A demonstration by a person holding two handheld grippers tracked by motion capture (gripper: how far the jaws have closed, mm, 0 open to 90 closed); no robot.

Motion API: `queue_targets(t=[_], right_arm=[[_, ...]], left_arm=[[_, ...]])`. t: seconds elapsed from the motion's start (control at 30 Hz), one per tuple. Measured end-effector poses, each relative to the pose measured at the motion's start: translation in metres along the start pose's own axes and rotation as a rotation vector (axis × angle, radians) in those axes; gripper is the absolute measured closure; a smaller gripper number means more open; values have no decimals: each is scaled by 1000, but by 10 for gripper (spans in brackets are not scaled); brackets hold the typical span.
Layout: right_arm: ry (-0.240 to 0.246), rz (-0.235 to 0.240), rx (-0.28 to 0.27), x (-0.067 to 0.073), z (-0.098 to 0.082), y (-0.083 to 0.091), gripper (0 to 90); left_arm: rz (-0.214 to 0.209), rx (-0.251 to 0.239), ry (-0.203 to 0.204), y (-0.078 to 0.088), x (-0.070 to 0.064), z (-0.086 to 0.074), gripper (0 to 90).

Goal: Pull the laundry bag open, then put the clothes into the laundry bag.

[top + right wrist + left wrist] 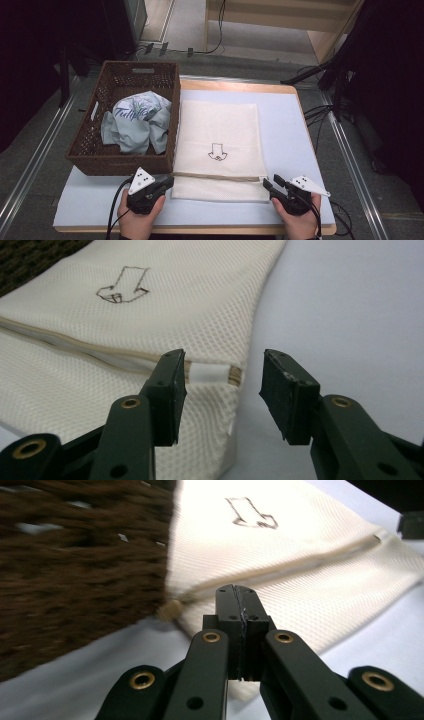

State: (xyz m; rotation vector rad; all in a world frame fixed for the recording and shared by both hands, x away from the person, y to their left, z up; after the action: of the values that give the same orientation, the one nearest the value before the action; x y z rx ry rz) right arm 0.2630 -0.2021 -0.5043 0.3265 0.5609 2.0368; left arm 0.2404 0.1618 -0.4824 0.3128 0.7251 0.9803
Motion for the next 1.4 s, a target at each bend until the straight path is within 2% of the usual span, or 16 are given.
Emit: queue_targets(t=[0.07,0.13,0.17,0.23,0.33,0.4,0.53,0.57,0.7,0.8,1.03,1.17,1.2,1.23,1.3,1.4], right_arm=[[-11,25,-8,3,6,1,544],[7,49,-19,9,12,2,549],[20,46,-21,11,16,1,523],[28,-12,2,13,20,0,528],[37,-12,10,16,22,-3,542],[37,29,-2,27,27,-9,580],[86,80,-14,44,40,-18,549],[105,81,-19,46,43,-21,537],[148,155,-24,53,51,-36,519],[130,204,21,55,52,-50,495],[148,289,33,67,53,-68,479],[186,287,83,74,48,-75,323],[186,287,83,74,48,-75,323],[210,245,110,76,46,-80,228],[246,233,131,77,45,-84,193],[264,249,173,78,42,-90,152]], left_arm=[[-18,13,-7,-4,-6,-2,900],[-33,26,-15,-7,-11,-3,900],[-41,32,-23,-10,-14,-4,900],[-46,50,-40,-16,-19,-6,900],[-59,58,-43,-23,-24,-8,900],[-70,83,-62,-31,-30,-10,900],[-77,108,-78,-42,-36,-14,900],[-73,120,-84,-45,-36,-15,900],[-46,159,-117,-52,-36,-17,900],[-40,178,-111,-53,-36,-18,900],[-56,186,-91,-54,-34,-19,900],[-58,187,-90,-54,-34,-19,900],[-58,187,-90,-54,-34,-19,900],[-55,184,-94,-54,-35,-19,900],[-52,183,-96,-54,-35,-19,900],[-57,184,-95,-54,-35,-19,900]])
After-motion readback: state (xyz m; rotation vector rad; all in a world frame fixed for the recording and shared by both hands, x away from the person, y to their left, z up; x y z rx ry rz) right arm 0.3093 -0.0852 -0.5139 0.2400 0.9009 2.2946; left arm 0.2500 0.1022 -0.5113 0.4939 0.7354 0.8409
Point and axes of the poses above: each handheld gripper's, and its own axes: y roughly backward along the jaws, z roughly out of its top, x roughly to its left, the point moved 5 cm from there along -y, roughly forward along the jaws, and after that the axes turned 15 degrees about y, right-handed, at the moved point
